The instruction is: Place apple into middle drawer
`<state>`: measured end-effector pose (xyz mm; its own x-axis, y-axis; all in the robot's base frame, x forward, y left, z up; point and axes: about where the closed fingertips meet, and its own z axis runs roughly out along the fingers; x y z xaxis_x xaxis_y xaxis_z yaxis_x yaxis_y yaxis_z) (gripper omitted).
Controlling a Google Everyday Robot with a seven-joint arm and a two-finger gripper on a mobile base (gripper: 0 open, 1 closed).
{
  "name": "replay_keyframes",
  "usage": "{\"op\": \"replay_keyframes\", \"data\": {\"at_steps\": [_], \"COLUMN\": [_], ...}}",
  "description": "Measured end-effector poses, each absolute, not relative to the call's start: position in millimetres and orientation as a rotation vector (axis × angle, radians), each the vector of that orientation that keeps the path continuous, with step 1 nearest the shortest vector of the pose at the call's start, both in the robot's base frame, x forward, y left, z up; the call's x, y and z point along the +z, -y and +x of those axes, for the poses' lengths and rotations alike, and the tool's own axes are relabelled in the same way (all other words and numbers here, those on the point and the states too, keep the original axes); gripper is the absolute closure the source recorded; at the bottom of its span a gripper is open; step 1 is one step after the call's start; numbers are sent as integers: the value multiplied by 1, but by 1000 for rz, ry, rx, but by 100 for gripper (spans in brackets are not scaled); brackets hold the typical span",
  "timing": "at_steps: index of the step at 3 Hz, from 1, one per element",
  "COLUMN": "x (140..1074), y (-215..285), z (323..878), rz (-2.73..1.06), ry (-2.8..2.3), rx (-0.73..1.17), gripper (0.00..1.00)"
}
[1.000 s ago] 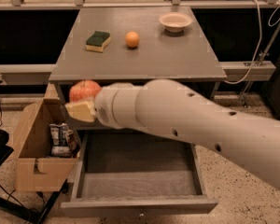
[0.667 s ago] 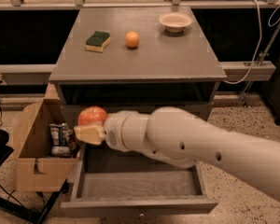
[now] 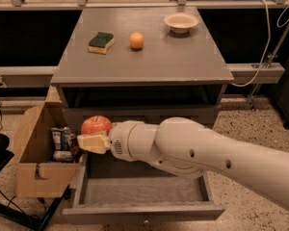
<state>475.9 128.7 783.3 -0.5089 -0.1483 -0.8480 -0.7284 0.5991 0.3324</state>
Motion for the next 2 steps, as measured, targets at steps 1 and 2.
{"op": "replay_keyframes", "data": {"at_steps": [1, 2], "x": [763, 717], "y": [-132, -126], "z": [485, 518], "rz": [-697, -795], "ry": [-2028, -2025], "rx": [923, 964], "gripper": [100, 100]}}
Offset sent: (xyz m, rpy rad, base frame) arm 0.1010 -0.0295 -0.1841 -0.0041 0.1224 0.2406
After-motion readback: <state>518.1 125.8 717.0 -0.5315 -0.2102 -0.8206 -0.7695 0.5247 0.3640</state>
